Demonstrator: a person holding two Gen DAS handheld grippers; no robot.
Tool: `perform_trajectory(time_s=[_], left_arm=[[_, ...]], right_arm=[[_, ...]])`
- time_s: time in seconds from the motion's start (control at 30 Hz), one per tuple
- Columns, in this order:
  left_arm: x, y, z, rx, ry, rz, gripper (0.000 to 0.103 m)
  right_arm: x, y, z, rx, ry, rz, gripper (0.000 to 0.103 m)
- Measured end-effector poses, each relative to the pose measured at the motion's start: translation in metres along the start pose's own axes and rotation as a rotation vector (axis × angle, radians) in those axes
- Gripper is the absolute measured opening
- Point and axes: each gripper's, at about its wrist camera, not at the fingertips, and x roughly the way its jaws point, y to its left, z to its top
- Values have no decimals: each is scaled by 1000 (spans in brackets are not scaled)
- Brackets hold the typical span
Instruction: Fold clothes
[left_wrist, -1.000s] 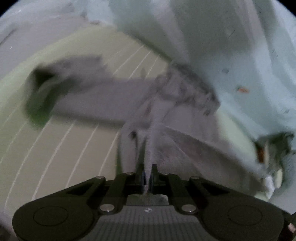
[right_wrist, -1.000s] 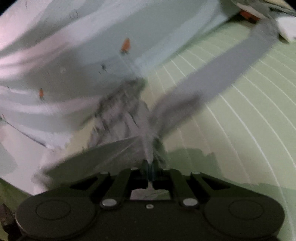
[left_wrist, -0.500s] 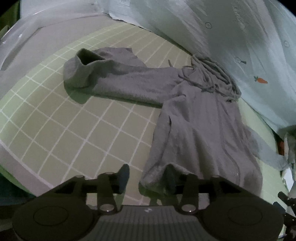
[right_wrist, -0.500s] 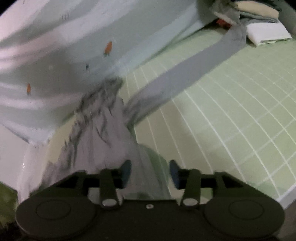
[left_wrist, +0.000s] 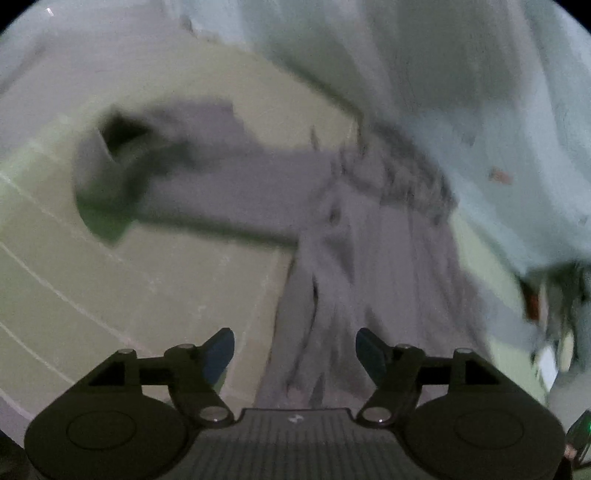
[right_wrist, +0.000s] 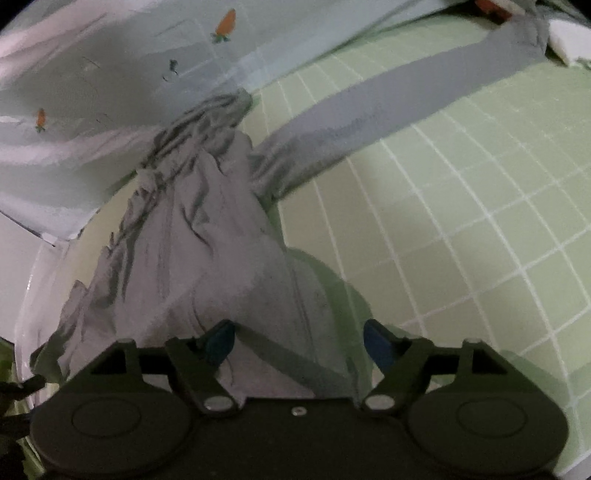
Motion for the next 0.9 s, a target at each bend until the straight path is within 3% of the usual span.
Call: perform_trajectory(time_s=[0.07,0.13,0.17,0.23,0.27,0.3,0.4,0.43,0.5,0.53,0.6,0.63,0.67,0.73,0.77,0.8,0.9], left_arm=[[15,-7,-6,32,56,16,73],[22,-10,-13,17,79,-4,69],[23,-10,-17,8,89,-41,60],[25,-13,-24,16,107,-62,5],[23,-15,-24,33,113,-49,5],[15,-14,-23,23,106,-81,5],[-22,0,-20,-105,37,-215,5],[-31,6,-21,-143,10,-216,6],[-35,16,-25,-152,-12,-134,7],[-30,19,-29,-146,-10,-41,6],[-21,23,-34,-168,20,69,10],[-21,22,-37,-174,22,70,26],[-21,20,-39,-177,22,73,36],[-24,8,-42,-149,-23,87,76],[-26,1,-43,-133,-44,95,81],[-24,-6,-42,-109,-52,107,82],[-13,-34,-41,-43,-40,133,84]], right_arm=[[1,1,-2,-5,20,2,75],[0,3,-3,-24,37,19,40],[-1,3,-3,-35,43,31,14],[-9,3,-1,-46,35,62,9],[-20,3,2,-17,21,99,8],[-32,3,5,13,6,137,8],[-69,-1,13,120,-44,263,8],[-79,-2,13,147,-59,281,8],[-84,-5,10,139,-61,228,10],[-75,-7,6,86,-34,154,12],[-52,-9,-1,32,40,-1,18],[-41,-11,-4,5,76,-78,18],[-38,-11,-6,6,85,-80,22],[-44,-13,-4,28,52,-29,45],[-45,-14,-2,21,43,-33,59],[-45,-15,-1,12,35,-39,66],[-46,-18,5,-15,16,-62,80]])
